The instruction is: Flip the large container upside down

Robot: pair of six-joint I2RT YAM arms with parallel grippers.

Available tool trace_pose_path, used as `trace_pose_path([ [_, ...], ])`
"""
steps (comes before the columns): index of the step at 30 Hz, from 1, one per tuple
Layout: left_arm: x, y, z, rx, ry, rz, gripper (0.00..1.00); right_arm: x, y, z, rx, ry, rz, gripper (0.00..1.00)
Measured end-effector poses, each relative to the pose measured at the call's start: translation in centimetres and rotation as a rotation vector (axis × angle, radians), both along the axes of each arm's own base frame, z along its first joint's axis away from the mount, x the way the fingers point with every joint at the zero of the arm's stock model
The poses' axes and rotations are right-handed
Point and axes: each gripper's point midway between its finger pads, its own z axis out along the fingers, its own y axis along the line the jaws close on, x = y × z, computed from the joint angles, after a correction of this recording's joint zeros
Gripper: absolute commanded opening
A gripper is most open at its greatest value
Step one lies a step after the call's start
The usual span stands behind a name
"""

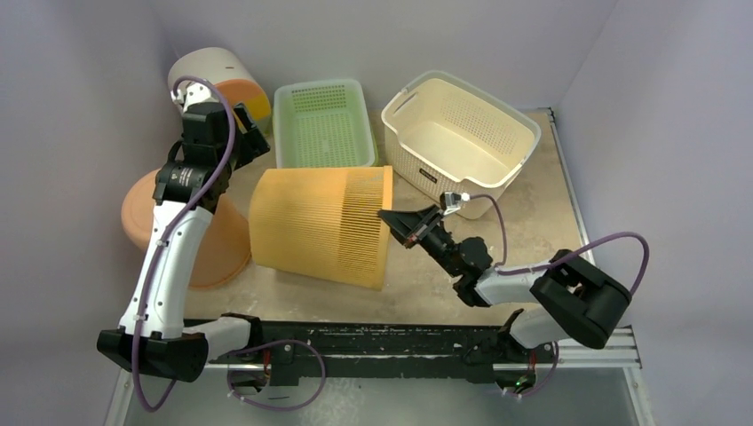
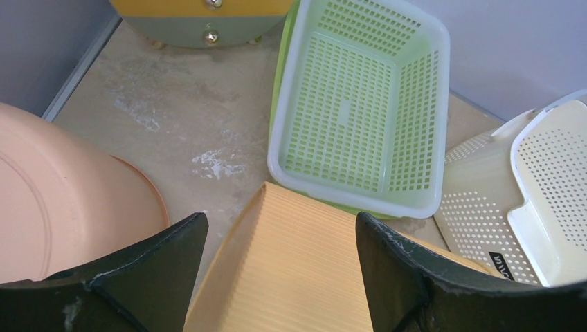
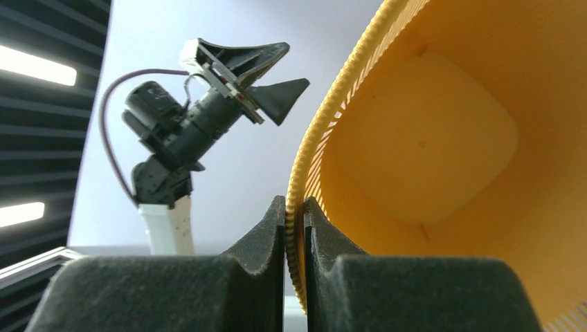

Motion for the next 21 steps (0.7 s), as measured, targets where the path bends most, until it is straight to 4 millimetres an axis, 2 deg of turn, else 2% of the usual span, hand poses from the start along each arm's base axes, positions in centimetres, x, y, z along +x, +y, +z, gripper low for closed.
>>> trace_pose_path([
  [6,0.3,0.1,-0.4,0.014,0.013,0.002,0.75,-0.1,-6.3,-1.1,0.110,0.038,-0.043,0.00],
  [7,0.3,0.2,-0.4,0.020,0.015,0.000,0.75,0.1,-7.6,-1.0,0.123,0.042,-0.065,0.01],
  [10,0.4,0.2,-0.5,0.022,0.018,-0.001,0.75,0.1,-10.0,-0.2,0.141,0.011,-0.102,0.06],
  [15,0.5,0.1,-0.5,0.024,0.012,-0.002,0.75,0.1,-11.6,-0.3,0.074,0.016,-0.142,0.11],
  [21,0.6,0.1,-1.7,0.029,0.036,-0.004,0.75,-0.6,-13.7,-0.9,-0.008,0.044,-0.215,0.09],
])
